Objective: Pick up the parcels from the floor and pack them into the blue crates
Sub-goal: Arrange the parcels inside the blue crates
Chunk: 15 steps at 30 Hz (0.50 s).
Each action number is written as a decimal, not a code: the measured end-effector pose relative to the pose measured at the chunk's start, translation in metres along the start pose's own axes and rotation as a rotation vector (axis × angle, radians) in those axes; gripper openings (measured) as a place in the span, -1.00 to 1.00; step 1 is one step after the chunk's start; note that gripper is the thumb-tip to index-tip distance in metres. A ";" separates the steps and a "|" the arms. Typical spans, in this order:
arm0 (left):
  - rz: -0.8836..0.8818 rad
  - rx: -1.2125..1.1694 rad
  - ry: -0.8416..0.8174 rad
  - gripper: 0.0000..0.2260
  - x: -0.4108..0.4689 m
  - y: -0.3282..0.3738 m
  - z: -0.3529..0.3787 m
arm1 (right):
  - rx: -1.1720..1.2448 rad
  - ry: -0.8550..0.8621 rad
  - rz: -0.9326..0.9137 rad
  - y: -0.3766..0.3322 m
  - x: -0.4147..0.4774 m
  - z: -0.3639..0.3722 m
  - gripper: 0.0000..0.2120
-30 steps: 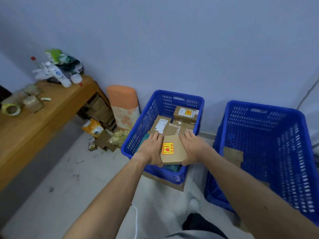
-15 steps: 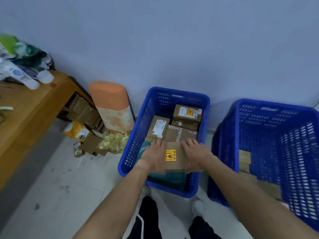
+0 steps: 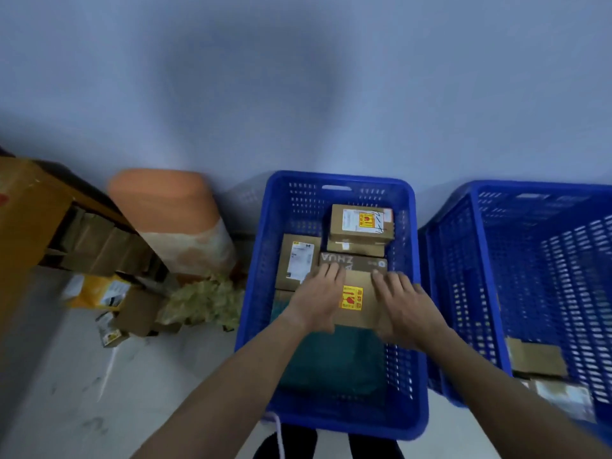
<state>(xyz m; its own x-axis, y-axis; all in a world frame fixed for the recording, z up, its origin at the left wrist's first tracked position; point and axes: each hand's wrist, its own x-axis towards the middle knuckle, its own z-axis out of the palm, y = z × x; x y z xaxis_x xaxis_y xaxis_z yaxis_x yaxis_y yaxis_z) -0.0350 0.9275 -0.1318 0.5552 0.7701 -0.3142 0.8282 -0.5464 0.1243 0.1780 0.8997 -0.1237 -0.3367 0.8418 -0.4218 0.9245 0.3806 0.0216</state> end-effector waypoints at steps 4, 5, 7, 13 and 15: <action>-0.015 0.035 -0.023 0.08 0.056 -0.025 0.016 | -0.038 -0.013 -0.002 0.021 0.056 0.017 0.14; -0.027 0.035 -0.039 0.09 0.068 -0.029 0.025 | -0.043 -0.021 -0.009 0.026 0.070 0.023 0.14; -0.054 0.020 -0.061 0.08 0.089 -0.035 0.045 | -0.034 -0.040 -0.025 0.035 0.096 0.040 0.15; -0.034 -0.007 -0.129 0.04 0.144 -0.047 0.104 | -0.084 -0.083 -0.022 0.053 0.145 0.099 0.17; -0.018 -0.017 -0.146 0.05 0.158 -0.051 0.120 | -0.094 -0.098 -0.015 0.057 0.157 0.116 0.17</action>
<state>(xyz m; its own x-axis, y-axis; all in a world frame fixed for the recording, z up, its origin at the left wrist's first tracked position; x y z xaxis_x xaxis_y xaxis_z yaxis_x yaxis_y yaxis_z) 0.0012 1.0373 -0.3002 0.5240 0.7232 -0.4499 0.8400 -0.5261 0.1326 0.1983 1.0087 -0.2936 -0.3267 0.7963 -0.5091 0.8974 0.4304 0.0974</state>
